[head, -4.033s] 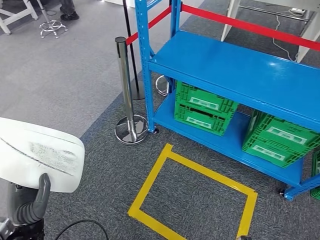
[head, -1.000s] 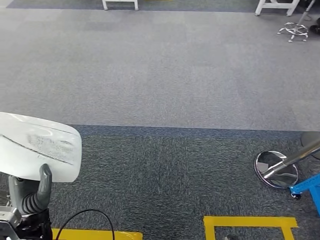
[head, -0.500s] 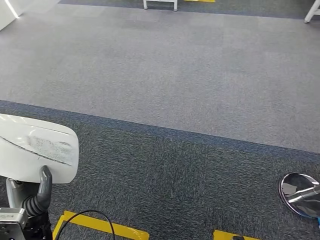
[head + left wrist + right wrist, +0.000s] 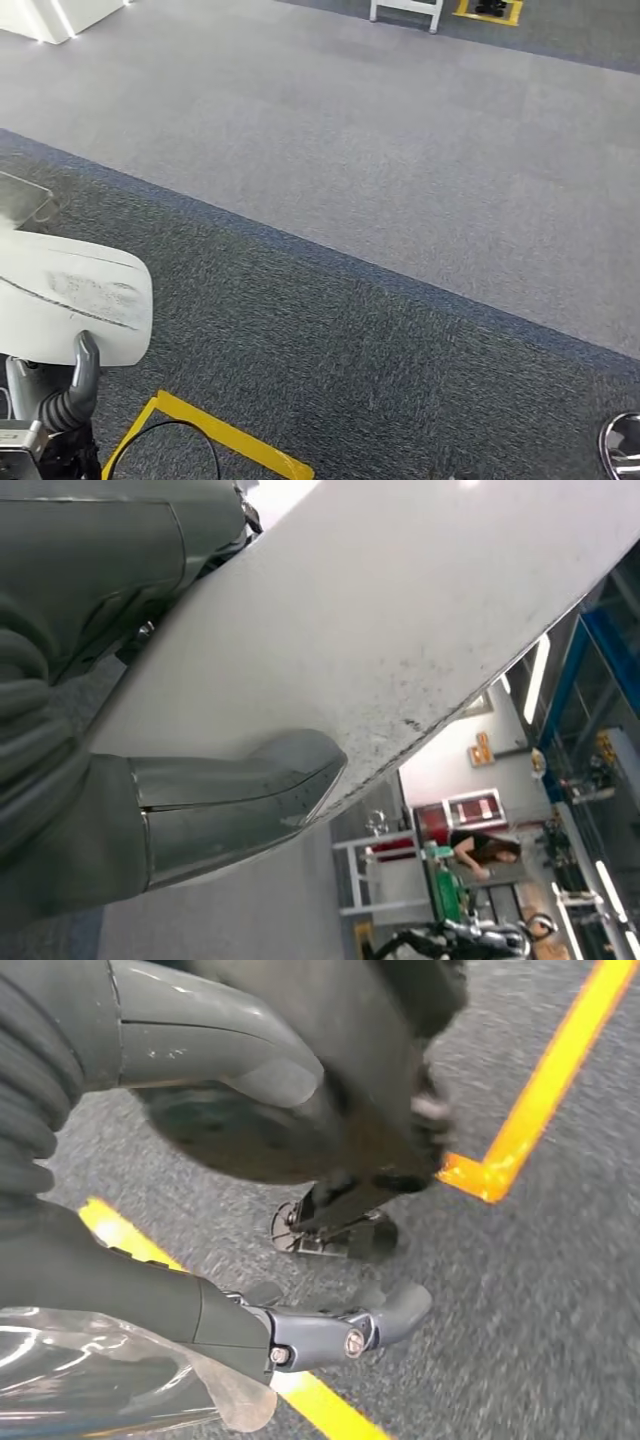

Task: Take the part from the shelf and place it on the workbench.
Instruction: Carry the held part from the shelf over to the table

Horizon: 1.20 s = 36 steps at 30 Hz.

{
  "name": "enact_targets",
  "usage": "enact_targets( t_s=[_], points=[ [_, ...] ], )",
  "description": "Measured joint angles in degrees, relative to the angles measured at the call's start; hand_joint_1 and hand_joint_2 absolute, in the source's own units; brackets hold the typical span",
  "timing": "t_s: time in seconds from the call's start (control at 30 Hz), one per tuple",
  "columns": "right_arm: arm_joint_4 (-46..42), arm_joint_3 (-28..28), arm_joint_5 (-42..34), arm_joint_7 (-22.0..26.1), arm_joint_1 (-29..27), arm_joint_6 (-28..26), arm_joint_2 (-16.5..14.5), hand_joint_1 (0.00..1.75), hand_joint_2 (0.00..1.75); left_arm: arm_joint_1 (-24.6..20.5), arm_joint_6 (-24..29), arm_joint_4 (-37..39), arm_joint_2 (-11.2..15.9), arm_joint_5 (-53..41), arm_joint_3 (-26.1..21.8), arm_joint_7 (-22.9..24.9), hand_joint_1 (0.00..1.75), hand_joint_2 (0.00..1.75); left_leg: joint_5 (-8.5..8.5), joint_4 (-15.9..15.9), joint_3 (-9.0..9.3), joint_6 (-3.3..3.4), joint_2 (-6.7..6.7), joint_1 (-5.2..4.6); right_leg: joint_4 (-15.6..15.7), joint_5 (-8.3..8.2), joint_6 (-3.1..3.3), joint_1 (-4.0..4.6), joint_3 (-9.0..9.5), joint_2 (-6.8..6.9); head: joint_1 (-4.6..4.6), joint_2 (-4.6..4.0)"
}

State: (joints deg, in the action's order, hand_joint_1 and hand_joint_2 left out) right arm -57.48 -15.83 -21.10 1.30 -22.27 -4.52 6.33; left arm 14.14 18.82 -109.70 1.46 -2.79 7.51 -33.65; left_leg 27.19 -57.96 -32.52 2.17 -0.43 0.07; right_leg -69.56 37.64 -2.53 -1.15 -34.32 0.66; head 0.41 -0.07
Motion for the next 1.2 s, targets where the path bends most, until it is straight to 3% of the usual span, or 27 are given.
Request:
enact_targets(
  t_s=[0.03, 0.07, 0.1, 0.13, 0.2, 0.27, 0.33, 0.37, 0.43, 0.5, 0.57, 0.6, 0.67, 0.73, 0.8, 0.87, 0.93, 1.0, 1.07, 1.1, 1.13, 1.2],
  points=[
    [0.0, -0.5, -0.6, 0.0, -0.1, -0.4, 0.3, 0.0, 1.75, 0.1, 0.1, 0.0, 0.0, 0.1, 0.0, 0.0, 1.75, 1.75, 0.04, 0.0, 0.03, 0.08, -0.78, -0.05, -3.4, 0.9, -0.01, 0.02, -2.1, -0.44, 0.04, 0.0],
    [0.0, -0.9, -1.2, 0.0, -0.2, -0.8, 0.6, 0.0, 1.75, 0.2, 0.1, 0.0, 0.0, 0.3, 0.1, 0.0, 1.75, 1.75, 0.09, 0.0, 0.08, 0.11, -1.57, -0.09, -5.1, 0.68, 0.0, 0.03, -3.47, -0.58, 0.04, 0.0],
    [0.0, -1.4, -1.9, 0.1, -0.2, -1.3, 0.9, 0.0, 1.75, 0.2, 0.2, 0.0, 0.0, 0.4, 0.1, 0.0, 1.75, 1.75, 0.14, -0.1, 0.18, 0.1, -2.39, -0.11, -4.5, -0.68, 0.03, 0.03, -3.84, -0.67, 0.04, 0.0],
    [0.0, -2.0, -2.7, 0.3, -0.1, -1.7, 1.3, 0.0, 1.75, 0.3, 0.2, 0.0, 0.0, 0.6, 0.1, 0.0, 1.75, 1.75, 0.22, -0.1, 0.32, 0.02, -3.18, -0.08, -1.8, -2.99, 0.11, 0.0, -3.12, -0.96, 0.03, 0.0],
    [-0.1, -3.4, -4.3, 0.6, 0.1, -2.7, 2.0, 0.0, 1.75, 0.2, 0.2, 0.0, 0.1, 0.8, 0.2, 0.0, 1.75, 1.75, 0.55, -0.4, 0.38, -0.4, -4.68, -0.06, 6.1, -7.32, 0.25, -0.3, -0.3, -3.74, 0.05, 0.0],
    [-0.1, -5.0, -6.0, 1.1, 0.3, -3.6, 2.6, 0.0, 1.75, 0.2, 0.2, -0.1, 0.1, 0.9, 0.2, -0.1, 1.75, 1.75, 0.73, -0.8, -0.06, -1.07, -6.08, 0.02, 10.4, -8.56, 0.39, -0.5, 1.67, -6.21, 0.03, 0.0],
    [-0.2, -6.7, -7.6, 1.6, 0.6, -4.4, 3.2, 0.0, 1.75, 0.3, 0.2, -0.2, 0.2, 0.9, 0.2, -0.2, 1.75, 1.75, 0.55, -0.8, -0.51, -1.78, -7.49, 0.28, 10.8, -8.33, 0.77, -0.37, 2.23, -5.58, -0.01, 0.0],
    [-0.2, -7.5, -8.3, 1.8, 0.8, -4.8, 3.5, 0.0, 1.75, 0.4, 0.3, -0.3, 0.3, 0.9, 0.2, -0.2, 1.75, 1.75, 0.64, -0.9, -0.61, -2.07, -7.23, 0.33, 11.0, -8.4, 1.05, -0.36, 2.37, -4.86, -0.01, 0.0],
    [-0.2, -8.9, -9.6, 2.3, 1.2, -5.4, 3.9, 0.0, 1.75, 0.4, 0.3, -0.4, 0.4, 0.9, 0.2, -0.3, 1.75, 1.75, 2.29, -3.5, -1.71, -2.58, -4.38, 0.18, 11.3, -8.44, 1.69, -0.42, 2.74, -3.19, -0.33, 0.0],
    [-0.2, -10.4, -10.9, 2.8, 1.4, -6.2, 4.4, 0.0, 1.75, 0.3, 0.4, -0.5, 0.5, 0.9, 0.3, -0.3, 1.75, 1.75, 5.81, -10.4, -4.92, -2.98, -1.07, 0.16, 11.4, -8.19, 2.18, -0.28, 3.03, -1.34, -0.63, 0.0],
    [-0.2, -12.0, -12.1, 3.1, 1.6, -6.8, 5.0, 0.0, 1.75, 0.4, 0.4, -0.5, 0.6, 0.9, 0.3, -0.3, 1.75, 1.75, 7.79, -16.4, -7.89, -3.25, -0.31, 0.37, 11.4, -7.88, 2.32, -0.17, 3.27, 0.55, -0.63, 0.0],
    [-0.2, -12.6, -12.5, 3.2, 1.7, -7.0, 5.2, 0.0, 1.75, 0.5, 0.4, -0.5, 0.7, 1.0, 0.3, -0.3, 1.75, 1.75, 7.18, -16.7, -8.07, -3.31, -0.19, 0.44, 11.4, -7.73, 2.3, -0.14, 3.43, 1.41, -0.64, 0.0],
    [-0.2, -13.7, -13.3, 3.5, 2.3, -7.3, 5.5, 0.0, 1.75, 0.6, 0.4, -0.5, 0.8, 0.9, 0.3, -0.4, 1.75, 1.75, 3.37, -11.0, -5.23, -3.15, 0.66, 0.46, 11.4, -7.37, 2.16, -0.13, 3.96, 2.88, -0.65, 0.0],
    [-0.2, -14.9, -14.2, 3.9, 2.8, -7.7, 5.7, 0.0, 1.75, 0.5, 0.4, -0.7, 0.9, 0.9, 0.3, -0.5, 1.75, 1.75, 0.75, -3.8, -1.59, -2.61, 3.03, 0.01, 11.4, -6.88, 1.68, 0.06, 4.43, 4.09, -0.62, 0.0],
    [-0.2, -16.0, -15.0, 4.3, 3.3, -8.1, 6.1, 0.0, 1.75, 0.6, 0.4, -0.9, 0.9, 0.8, 0.2, -0.5, 1.75, 1.75, 0.62, -1.2, -0.47, -1.97, 4.0, -0.5, 11.5, -6.5, 1.0, 0.26, 4.76, 5.21, -0.57, 0.0],
    [-0.2, -17.0, -15.9, 4.6, 3.8, -8.4, 6.4, 0.0, 1.75, 0.7, 0.5, -1.1, 0.9, 0.7, 0.2, -0.6, 1.75, 1.75, 0.43, -0.8, -0.47, -1.3, 2.76, -0.47, 11.8, -6.25, 0.34, 0.17, 5.28, 5.84, -0.56, 0.0],
    [-0.2, -18.0, -16.7, 5.0, 4.2, -8.8, 6.7, 0.0, 1.75, 0.8, 0.6, -1.3, 0.9, 0.5, 0.2, -0.7, 1.75, 1.75, 0.11, -0.2, -0.14, -0.62, 1.64, -0.17, 10.1, -4.88, -0.19, -0.05, 4.71, 3.42, -0.36, 0.0],
    [-0.2, -19.0, -17.6, 5.3, 4.4, -9.2, 7.2, 0.0, 1.75, 0.7, 0.7, -1.6, 1.0, 0.2, 0.2, -0.8, 1.75, 1.75, 0.03, 0.1, 0.02, -0.16, 0.52, -0.03, 3.5, -1.67, -0.43, -0.14, 1.41, 0.26, -0.07, 0.0],
    [-0.2, -19.9, -18.4, 5.3, 4.4, -9.6, 7.7, 0.0, 1.75, 0.7, 0.8, -1.6, 1.1, 0.2, 0.2, -0.9, 1.75, 1.75, 0.12, 0.0, 0.03, 0.05, -0.83, -0.11, -3.6, 0.56, -0.51, -0.06, -2.68, -0.49, 0.03, 0.0],
    [-0.2, -20.3, -18.7, 5.4, 4.4, -9.8, 7.9, 0.0, 1.75, 0.7, 0.9, -1.6, 1.2, 0.2, 0.2, -1.0, 1.75, 1.75, 0.16, 0.0, 0.08, 0.08, -1.6, -0.14, -4.7, 0.06, -0.47, -0.03, -3.69, -0.56, 0.04, 0.0],
    [-0.2, -20.7, -18.8, 5.4, 4.4, -9.9, 8.0, 0.0, 1.75, 0.7, 0.9, -1.6, 1.4, 0.2, 0.2, -1.2, 1.75, 1.75, 0.22, -0.1, 0.19, 0.04, -2.42, -0.15, -3.4, -1.65, -0.4, -0.02, -3.58, -0.68, 0.04, 0.0],
    [-0.2, -21.2, -19.0, 5.4, 4.5, -10.0, 8.3, 0.0, 1.75, 0.7, 0.9, -1.6, 1.6, 0.2, 0.2, -1.3, 1.75, 1.75, 0.44, -0.2, 0.43, -0.24, -3.99, -0.09, 4.0, -6.31, -0.14, -0.14, -0.8, -2.27, 0.04, 0.0]
  ],
)
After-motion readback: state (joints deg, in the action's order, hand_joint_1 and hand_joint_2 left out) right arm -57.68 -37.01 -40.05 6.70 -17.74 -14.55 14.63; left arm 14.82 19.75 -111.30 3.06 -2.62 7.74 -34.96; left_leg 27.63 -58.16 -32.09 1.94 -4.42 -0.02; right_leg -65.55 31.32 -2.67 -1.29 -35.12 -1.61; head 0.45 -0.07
